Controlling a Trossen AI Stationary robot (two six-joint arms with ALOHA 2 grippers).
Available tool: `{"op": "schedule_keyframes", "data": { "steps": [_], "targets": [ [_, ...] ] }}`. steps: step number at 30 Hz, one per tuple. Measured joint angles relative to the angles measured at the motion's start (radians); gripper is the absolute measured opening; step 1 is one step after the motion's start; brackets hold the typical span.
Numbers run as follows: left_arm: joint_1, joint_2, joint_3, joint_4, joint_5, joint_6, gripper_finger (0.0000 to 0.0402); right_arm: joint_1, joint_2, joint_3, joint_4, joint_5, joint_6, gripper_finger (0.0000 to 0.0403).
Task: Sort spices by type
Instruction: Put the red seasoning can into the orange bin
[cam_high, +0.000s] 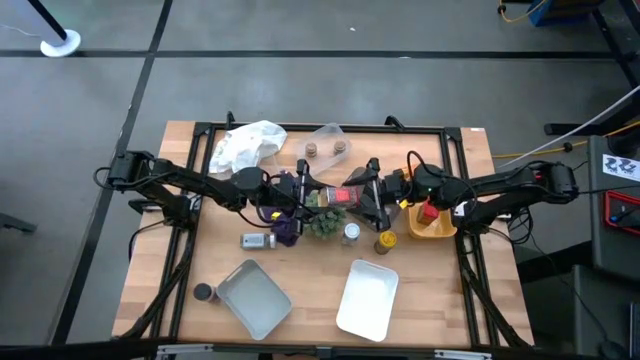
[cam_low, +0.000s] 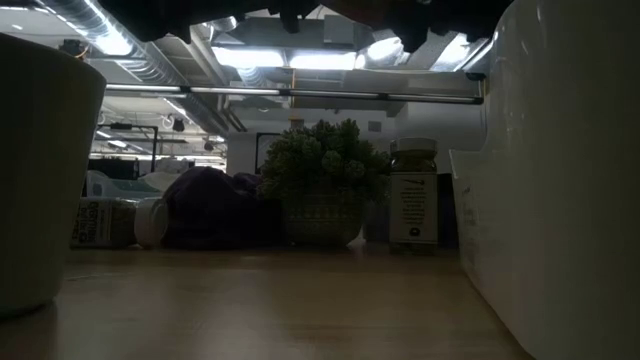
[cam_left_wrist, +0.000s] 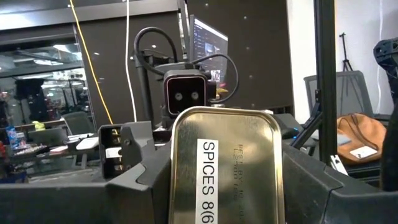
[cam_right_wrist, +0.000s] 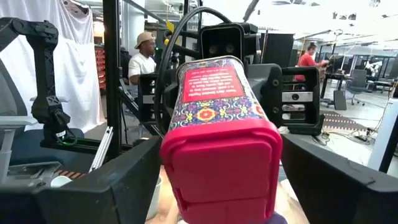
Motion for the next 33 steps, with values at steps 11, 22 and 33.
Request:
{"op": "schedule_keyframes", "data": {
  "steps": [11, 22, 33],
  "targets": [
    [0.0, 0.0, 0.0, -0.001, -0.002, -0.013, 0.0199, 0.0, 0.0, 0.0, 0.004, -0.019, -0.011, 0.0224],
    [0.0, -0.002, 0.0, -0.04, 0.0, -0.04, 0.0262, 0.0, -0.014, 0.0, -0.045, -0.016, 0.014, 0.0232],
    [0.015, -0.001, 0.0, -0.191, -0.009, -0.058, 0.0324, 0.002, -0.237, 0.097, -0.661, 0.128, 0.031, 0.0224]
  ]
}}
